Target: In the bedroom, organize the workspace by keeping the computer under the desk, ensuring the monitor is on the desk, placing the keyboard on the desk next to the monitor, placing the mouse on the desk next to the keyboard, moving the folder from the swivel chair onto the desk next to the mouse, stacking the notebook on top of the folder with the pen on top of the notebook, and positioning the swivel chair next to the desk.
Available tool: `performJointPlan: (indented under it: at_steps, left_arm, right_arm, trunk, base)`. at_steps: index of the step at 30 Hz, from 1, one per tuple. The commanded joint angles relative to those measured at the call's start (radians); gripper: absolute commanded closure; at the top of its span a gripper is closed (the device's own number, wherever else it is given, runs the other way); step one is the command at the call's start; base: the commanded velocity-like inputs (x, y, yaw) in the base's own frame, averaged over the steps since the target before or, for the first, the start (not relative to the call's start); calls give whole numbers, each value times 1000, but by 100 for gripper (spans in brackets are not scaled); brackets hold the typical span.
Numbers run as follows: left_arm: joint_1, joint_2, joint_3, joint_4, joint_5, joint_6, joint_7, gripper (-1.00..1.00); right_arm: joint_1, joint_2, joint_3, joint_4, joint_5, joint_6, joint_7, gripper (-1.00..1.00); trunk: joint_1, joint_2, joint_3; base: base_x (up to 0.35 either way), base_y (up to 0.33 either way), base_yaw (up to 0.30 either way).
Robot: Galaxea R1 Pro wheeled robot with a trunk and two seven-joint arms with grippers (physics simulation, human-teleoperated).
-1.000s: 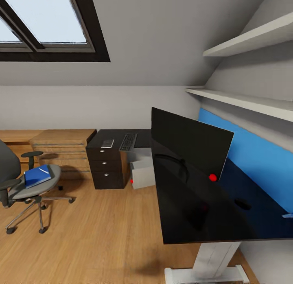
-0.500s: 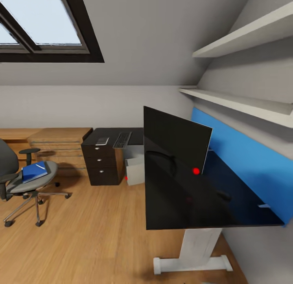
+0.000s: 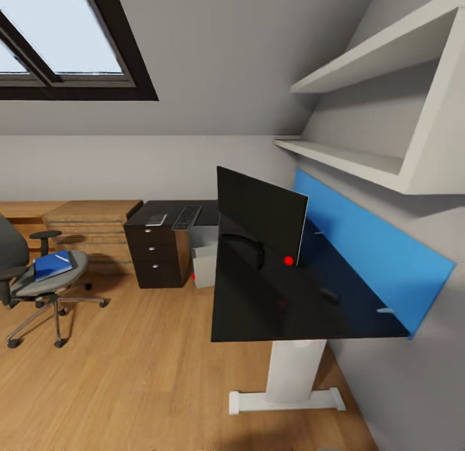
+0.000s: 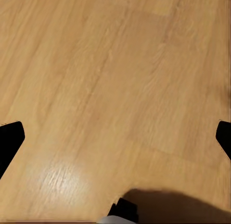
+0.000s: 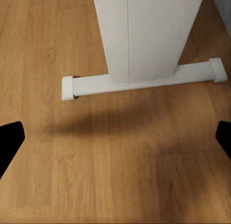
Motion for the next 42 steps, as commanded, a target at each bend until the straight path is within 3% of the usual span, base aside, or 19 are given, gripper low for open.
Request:
performJointPlan:
  at_steps: [1, 8, 16, 36, 42]
  left_arm:
    - [0, 1, -9, -1, 5, -2, 7, -100]
    - [0, 1, -11, -1, 2, -3, 7, -100]
    - [0, 1, -13, -1, -1, -10, 7, -100]
    - [0, 1, -9, -1, 8, 4, 7, -100]
    - [-1, 3, -7, -1, 11, 67, 7, -100]
  right_arm:
    - [-1, 0, 7, 1, -11, -3, 3, -100]
    - [-1, 7, 8, 1, -12, -3, 3, -100]
    - [-1, 6, 5, -1, -13, -3, 3, -100]
    - [-1, 2, 4, -1, -14, -37, 4, -100]
    - [-2, 2, -5, -9, -19, -36, 0, -100]
  trunk:
    - [0, -1, -1]
    - [0, -1, -1]
    - [0, -1, -1]
    - [-77, 139, 62]
    - [-100, 181, 80]
  base:
    - [-41, -329, 0]
    - [-16, -311, 0]
    - [-1, -55, 0]
    - [0, -1, 0]
    - [0, 0, 0]
